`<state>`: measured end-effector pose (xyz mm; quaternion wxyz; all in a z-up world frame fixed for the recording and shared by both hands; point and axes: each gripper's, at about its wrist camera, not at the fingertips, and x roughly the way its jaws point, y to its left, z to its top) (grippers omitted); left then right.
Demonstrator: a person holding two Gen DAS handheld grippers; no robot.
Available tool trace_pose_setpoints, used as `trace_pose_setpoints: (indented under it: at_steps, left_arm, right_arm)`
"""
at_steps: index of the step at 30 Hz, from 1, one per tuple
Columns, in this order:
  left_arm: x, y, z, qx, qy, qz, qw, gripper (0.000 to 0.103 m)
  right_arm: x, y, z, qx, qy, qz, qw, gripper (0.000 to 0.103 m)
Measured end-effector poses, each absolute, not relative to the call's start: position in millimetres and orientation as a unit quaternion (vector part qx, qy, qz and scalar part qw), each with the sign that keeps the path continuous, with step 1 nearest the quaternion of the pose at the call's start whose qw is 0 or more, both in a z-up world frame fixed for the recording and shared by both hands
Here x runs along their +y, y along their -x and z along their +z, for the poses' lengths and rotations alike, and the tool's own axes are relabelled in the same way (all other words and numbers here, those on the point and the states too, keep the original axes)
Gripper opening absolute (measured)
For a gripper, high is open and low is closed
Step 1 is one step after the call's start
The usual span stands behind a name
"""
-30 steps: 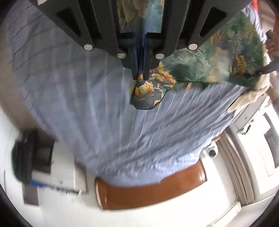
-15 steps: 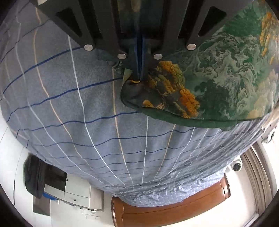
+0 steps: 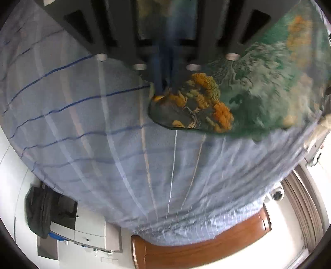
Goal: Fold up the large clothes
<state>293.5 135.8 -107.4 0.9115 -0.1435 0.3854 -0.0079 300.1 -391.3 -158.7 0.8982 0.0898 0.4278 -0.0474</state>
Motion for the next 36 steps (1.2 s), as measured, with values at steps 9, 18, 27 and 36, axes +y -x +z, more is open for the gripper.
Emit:
trace_pose_setpoints:
  at_steps: [9, 18, 27, 36]
  left_arm:
    - [34.9, -316.0, -98.4, 0.389, 0.033, -0.106, 0.914, 0.080]
    - [98.9, -333.1, -178.0, 0.408, 0.085, -0.042, 0.908, 0.078]
    - [84.4, -335.7, -186.3, 0.397, 0.063, -0.028, 0.915, 0.081]
    - [81.2, -334.4, -186.5, 0.397, 0.054, -0.020, 0.916, 0.081]
  right_arm:
    - [-319.7, -286.2, -83.5, 0.361, -0.053, 0.053, 0.930, 0.057]
    - [-339.6, -295.7, -178.5, 0.400, -0.108, 0.072, 0.907, 0.057]
    - [-344.1, -281.6, -192.5, 0.367, -0.140, 0.087, 0.916, 0.057]
    - [-351.1, -291.4, -191.3, 0.365, -0.142, 0.087, 0.916, 0.057]
